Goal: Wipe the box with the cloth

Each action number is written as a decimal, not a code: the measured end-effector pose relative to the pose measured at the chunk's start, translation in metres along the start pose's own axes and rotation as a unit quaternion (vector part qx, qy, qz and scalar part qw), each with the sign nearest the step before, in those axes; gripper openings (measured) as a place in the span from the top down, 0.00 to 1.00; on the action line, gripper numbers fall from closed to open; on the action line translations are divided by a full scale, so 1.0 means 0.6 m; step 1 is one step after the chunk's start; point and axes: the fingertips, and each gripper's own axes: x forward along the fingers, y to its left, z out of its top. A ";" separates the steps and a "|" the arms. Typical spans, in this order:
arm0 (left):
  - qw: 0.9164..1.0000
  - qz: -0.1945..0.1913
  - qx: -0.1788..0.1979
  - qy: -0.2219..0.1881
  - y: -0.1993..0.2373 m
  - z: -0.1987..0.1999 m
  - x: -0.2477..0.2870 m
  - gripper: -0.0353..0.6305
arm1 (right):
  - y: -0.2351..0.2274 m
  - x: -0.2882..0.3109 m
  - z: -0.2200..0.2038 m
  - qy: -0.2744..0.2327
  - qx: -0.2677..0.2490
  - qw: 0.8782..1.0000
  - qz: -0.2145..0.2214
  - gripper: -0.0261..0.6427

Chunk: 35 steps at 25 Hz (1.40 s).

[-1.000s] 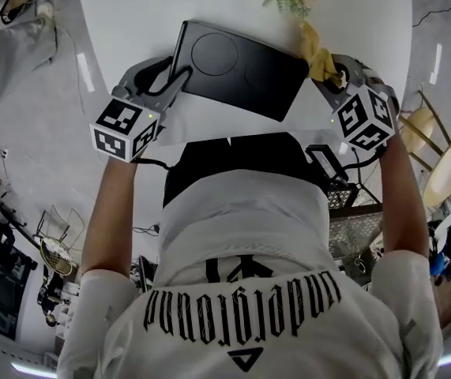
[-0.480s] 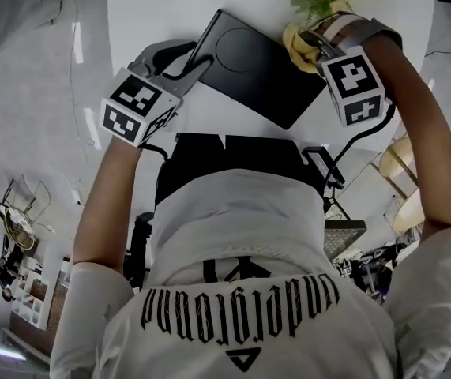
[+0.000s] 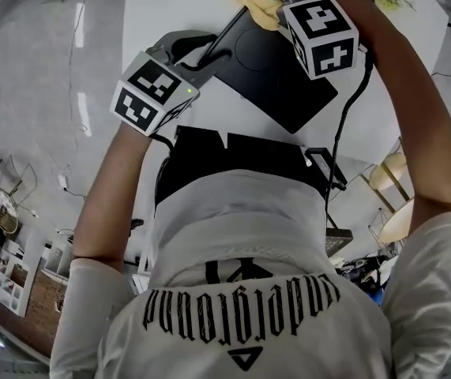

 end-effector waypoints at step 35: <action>1.000 0.005 0.008 0.002 -0.006 0.003 0.006 0.71 | 0.064 -0.011 -0.013 0.002 0.026 1.000 0.014 0.79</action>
